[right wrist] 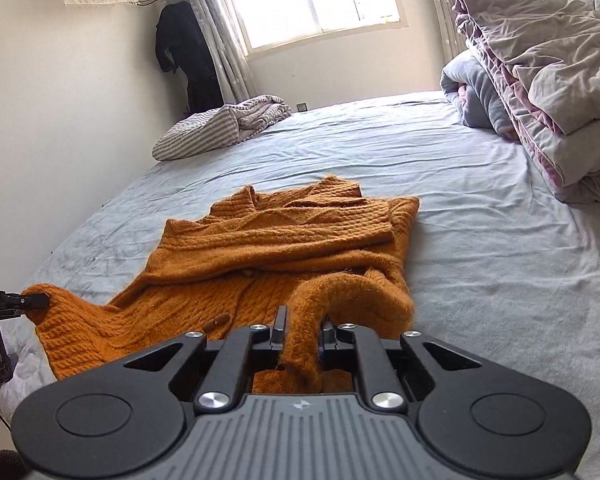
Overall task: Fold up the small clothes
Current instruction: 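Grasp the hem with both tools and fold it up over the body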
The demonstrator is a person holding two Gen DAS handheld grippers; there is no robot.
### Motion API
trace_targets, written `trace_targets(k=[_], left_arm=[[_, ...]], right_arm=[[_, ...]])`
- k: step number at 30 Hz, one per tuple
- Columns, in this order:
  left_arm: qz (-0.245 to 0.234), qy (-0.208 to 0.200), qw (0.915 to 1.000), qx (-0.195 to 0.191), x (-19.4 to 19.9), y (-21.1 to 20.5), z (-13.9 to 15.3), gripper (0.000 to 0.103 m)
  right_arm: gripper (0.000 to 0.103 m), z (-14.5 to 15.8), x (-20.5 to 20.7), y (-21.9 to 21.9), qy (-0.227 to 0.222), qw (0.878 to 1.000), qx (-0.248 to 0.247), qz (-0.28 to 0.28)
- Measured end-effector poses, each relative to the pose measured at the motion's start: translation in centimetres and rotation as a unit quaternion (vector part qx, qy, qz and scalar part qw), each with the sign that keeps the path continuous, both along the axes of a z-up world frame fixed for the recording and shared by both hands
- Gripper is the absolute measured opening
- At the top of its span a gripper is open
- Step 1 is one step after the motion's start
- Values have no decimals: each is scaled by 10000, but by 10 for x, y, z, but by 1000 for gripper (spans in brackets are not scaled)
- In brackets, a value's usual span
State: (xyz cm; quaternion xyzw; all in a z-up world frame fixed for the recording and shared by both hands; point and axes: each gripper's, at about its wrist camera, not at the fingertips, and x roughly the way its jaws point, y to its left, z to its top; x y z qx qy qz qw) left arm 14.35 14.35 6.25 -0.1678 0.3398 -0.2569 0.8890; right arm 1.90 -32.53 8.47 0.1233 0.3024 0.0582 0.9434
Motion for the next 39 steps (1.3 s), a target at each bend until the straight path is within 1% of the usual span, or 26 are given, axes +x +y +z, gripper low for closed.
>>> trace_targets(k=[6,12,16,19,22,24,28,31,34,35,37,39], left_arm=[[389,-253,9988,-140,44,-4,14,9],[797,-503,9952,-273,97,-8,20,9],[1124,-579,9915,-296,137,-14,15,9],[1354,-514,9890,-284,170,-19,6,9],[1433,-397,9885,-287,200,-27,-7,9],[1489,-377,9881,-123,220,-35,-14,9],[1589,-243,9870,-87,253,-41,-28,9],[1641,-207,9862,13,273,-44,-37,9],[1684,14,9856,142,291,-46,-51,10],[1677,93,9855,220,295,-48,-56,10],[1631,253,9848,545,305,-53,-68,12],[1546,220,9833,933,306,-61,-75,19]], right_arm=[[13,13,32,-12,-186,9994,-88,-271],[13,17,74,-33,-375,9970,-43,-682],[13,11,113,-49,-382,9941,24,-1019],[13,3,148,-59,-371,9913,28,-1264],[13,-6,179,-62,-362,9901,43,-1352],[13,-12,198,-61,-299,9898,-43,-1394],[13,-27,232,-66,-136,9883,-97,-1514],[13,-38,252,-74,-65,9867,-33,-1624],[13,-52,270,-81,118,9849,91,-1723],[13,-58,278,-80,229,9840,89,-1762],[13,-69,287,-76,390,9834,8,-1773],[16,-78,294,-70,610,9835,-122,-1700]])
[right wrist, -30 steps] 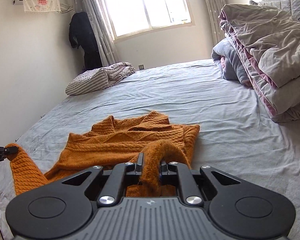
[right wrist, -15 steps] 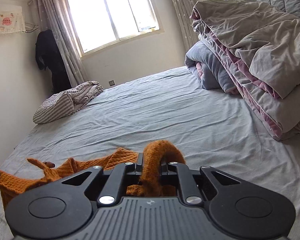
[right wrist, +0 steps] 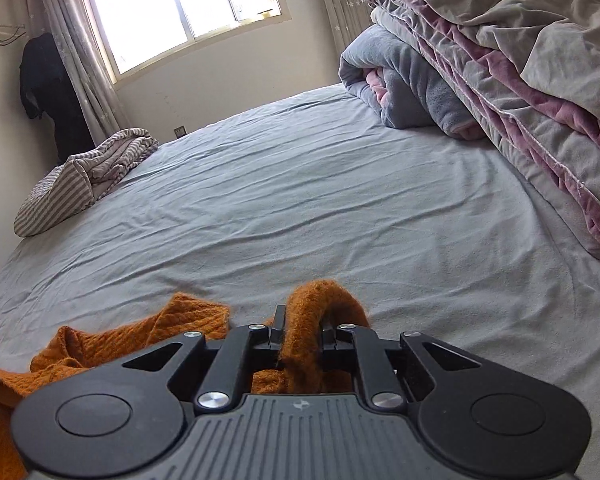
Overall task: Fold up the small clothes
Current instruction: 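Grasp the hem with both tools and fold it up over the body, then open both tools and release the folded hem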
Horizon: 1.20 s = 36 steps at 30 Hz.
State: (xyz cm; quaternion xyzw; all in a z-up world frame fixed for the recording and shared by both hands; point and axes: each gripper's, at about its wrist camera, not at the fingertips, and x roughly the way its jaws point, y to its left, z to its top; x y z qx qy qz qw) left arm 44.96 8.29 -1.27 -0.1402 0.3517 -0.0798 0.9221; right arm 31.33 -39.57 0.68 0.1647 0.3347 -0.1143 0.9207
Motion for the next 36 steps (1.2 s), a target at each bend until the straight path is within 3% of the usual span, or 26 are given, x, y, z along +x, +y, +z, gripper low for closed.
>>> trace_targets(k=[1,2,3,4,5,8,14,18,22,26,31,36], left_arm=[[-60,-51,9999,144,-4,-2,0,22],[-133,-140,9995,245,-9,-4,2,37],[-173,-305,9987,382,-19,-6,6,64],[-148,-525,9970,542,-29,-7,12,76],[-126,-790,9942,716,-41,-8,17,84],[-414,-1011,9877,1118,-61,-17,26,84],[-1341,-664,9812,1219,-73,-64,14,85],[-1605,-423,9750,1479,-61,-99,-6,85],[-1316,-428,9770,1622,-43,-102,-22,87],[-841,-431,9840,1513,-34,-77,-23,87],[-551,-475,9837,1645,-47,-41,-12,88],[-542,-248,9887,1378,-76,-11,-5,95]], right_arm=[[20,-2,0,5,77,9998,-170,30],[38,-1,-2,9,86,9993,-351,61],[48,2,-6,12,33,9985,-534,96],[58,7,-12,15,-78,9978,-636,164],[60,12,-19,17,-175,9971,-687,273],[64,23,-34,27,-278,9938,-841,671],[64,16,-32,62,-91,9871,-777,1395],[64,0,-12,86,91,9837,-670,1663],[64,-16,5,91,203,9841,-802,1569],[64,-22,8,68,238,9890,-895,1149],[67,-13,-14,37,145,9929,-785,882],[78,-7,-42,29,134,9928,-878,808]])
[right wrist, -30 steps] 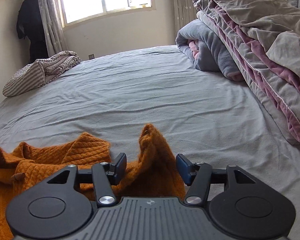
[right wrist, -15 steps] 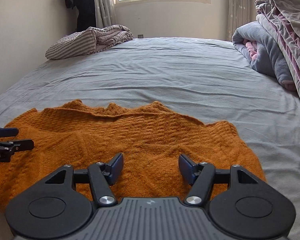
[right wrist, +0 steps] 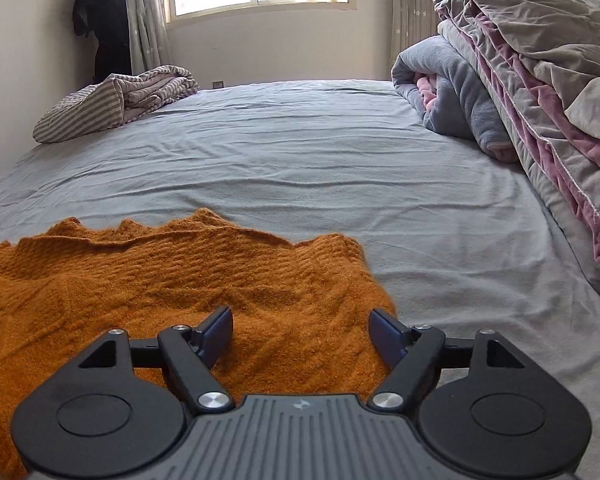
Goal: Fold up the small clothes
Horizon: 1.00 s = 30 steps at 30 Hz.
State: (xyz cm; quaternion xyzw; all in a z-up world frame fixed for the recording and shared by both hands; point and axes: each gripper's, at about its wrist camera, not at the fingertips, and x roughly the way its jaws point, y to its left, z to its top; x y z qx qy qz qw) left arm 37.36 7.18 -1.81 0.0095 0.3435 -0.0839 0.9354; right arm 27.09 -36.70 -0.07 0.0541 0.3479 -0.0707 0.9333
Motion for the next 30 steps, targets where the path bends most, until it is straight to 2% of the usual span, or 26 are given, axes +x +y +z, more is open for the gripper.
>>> trace_targets(k=[5,9,11,13,15,16,17,18,19,20,21,22,24,25,26,27,30], left_arm=[[94,387,9978,-524,-24,21,-3,101],[27,637,9945,-830,-35,34,-7,102],[-3,870,9900,-1107,-31,42,-12,102],[-6,1214,9793,-1617,-23,50,-22,101],[-19,1499,9630,-2241,-15,59,-33,95],[-12,1592,9544,-2526,-10,61,-39,91],[11,1632,9487,-2709,-6,63,-44,85],[25,1600,9432,-2911,-4,62,-48,83],[-28,1579,9393,-3046,-2,60,-50,80],[-109,1657,9319,-3225,2,57,-55,69],[-124,1731,9246,-3391,5,52,-61,68],[-124,1683,9243,-3423,6,47,-63,68],[-146,1526,9310,-3314,6,34,-64,64],[-94,1483,9334,-3267,5,31,-63,56],[-38,1456,9328,-3297,3,30,-63,40],[81,1409,9304,-3383,-1,32,-61,35],[137,1232,9297,-3469,-14,36,-47,30]], right_arm=[[89,0,-22,-6,161,9998,70,-106],[95,0,-42,-19,226,9988,428,-108],[97,-3,-48,-28,320,9971,674,-149],[98,-10,-51,-38,419,9937,1010,-250],[98,-18,-50,-47,496,9875,1465,-293],[98,-24,-49,-52,556,9812,1822,-297],[97,-29,-48,-55,582,9755,2100,-300],[96,-36,-46,-58,604,9679,2422,-295],[92,-42,-44,-58,593,9614,2671,-276],[83,-46,-42,-56,532,9574,2829,-230],[76,-50,-39,-54,475,9520,3020,-142],[72,-54,-36,-51,446,9482,3140,-168],[68,-56,-32,-39,292,9519,3048,-131],[55,-57,-31,-35,227,9525,3036,-103],[49,-57,-31,-32,188,9522,3044,-137],[45,-54,-33,-29,129,9542,2985,-162],[36,-37,-42,-23,15,9603,2784,-183]])
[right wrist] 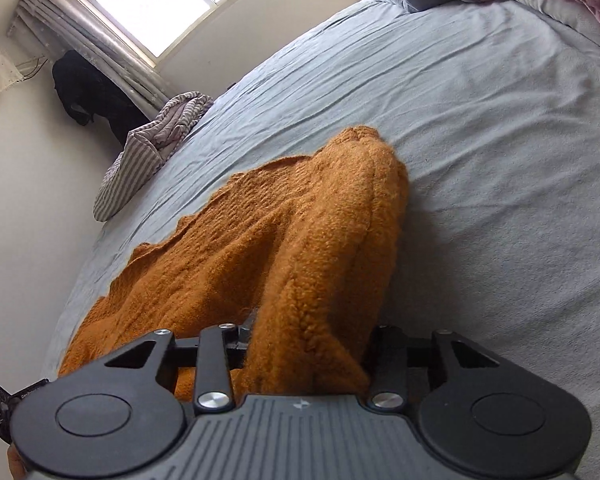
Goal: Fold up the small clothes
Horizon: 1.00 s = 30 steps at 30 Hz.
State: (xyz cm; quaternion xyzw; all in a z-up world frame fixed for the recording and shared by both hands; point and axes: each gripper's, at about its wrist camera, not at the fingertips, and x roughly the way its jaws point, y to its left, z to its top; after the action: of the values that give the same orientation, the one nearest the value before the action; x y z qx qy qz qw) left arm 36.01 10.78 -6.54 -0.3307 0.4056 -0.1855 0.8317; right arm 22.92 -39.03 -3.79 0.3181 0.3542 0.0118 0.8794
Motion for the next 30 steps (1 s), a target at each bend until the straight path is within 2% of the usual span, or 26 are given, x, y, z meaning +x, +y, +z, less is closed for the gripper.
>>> trace_targets(k=[4,7,11,17,22,24,25,26,27,29,30], left_arm=[[-104,-104,9999,-12,-16,2,29,28],[-268,-14,9996,66,-32,7,51,28],[-387,298,9988,-18,-67,24,61,29],[-555,582,9966,-199,-132,52,50,29],[-503,672,9964,-117,-167,64,17,32],[-390,601,9973,131,-173,68,4,42],[-346,542,9979,66,-175,72,-2,47],[-279,520,9983,-29,-176,76,-6,58],[-213,484,9985,-159,-176,81,-10,65],[-68,378,9987,-340,-176,87,-13,68],[18,363,9984,-438,-175,90,-15,69]], right_arm=[[31,29,-15,3,-138,9999,-101,-14],[31,52,-28,9,-104,9999,-121,56],[31,70,-60,16,128,9999,52,78],[32,71,-124,32,383,9986,232,278],[32,53,-155,40,530,9980,40,347],[34,42,-155,44,593,9976,-162,318],[36,36,-154,46,650,9971,-253,291],[40,33,-152,47,672,9967,-362,274],[44,32,-151,50,648,9963,-506,230],[67,39,-151,55,565,9947,-858,45],[70,45,-152,58,497,9928,-1087,-49]])
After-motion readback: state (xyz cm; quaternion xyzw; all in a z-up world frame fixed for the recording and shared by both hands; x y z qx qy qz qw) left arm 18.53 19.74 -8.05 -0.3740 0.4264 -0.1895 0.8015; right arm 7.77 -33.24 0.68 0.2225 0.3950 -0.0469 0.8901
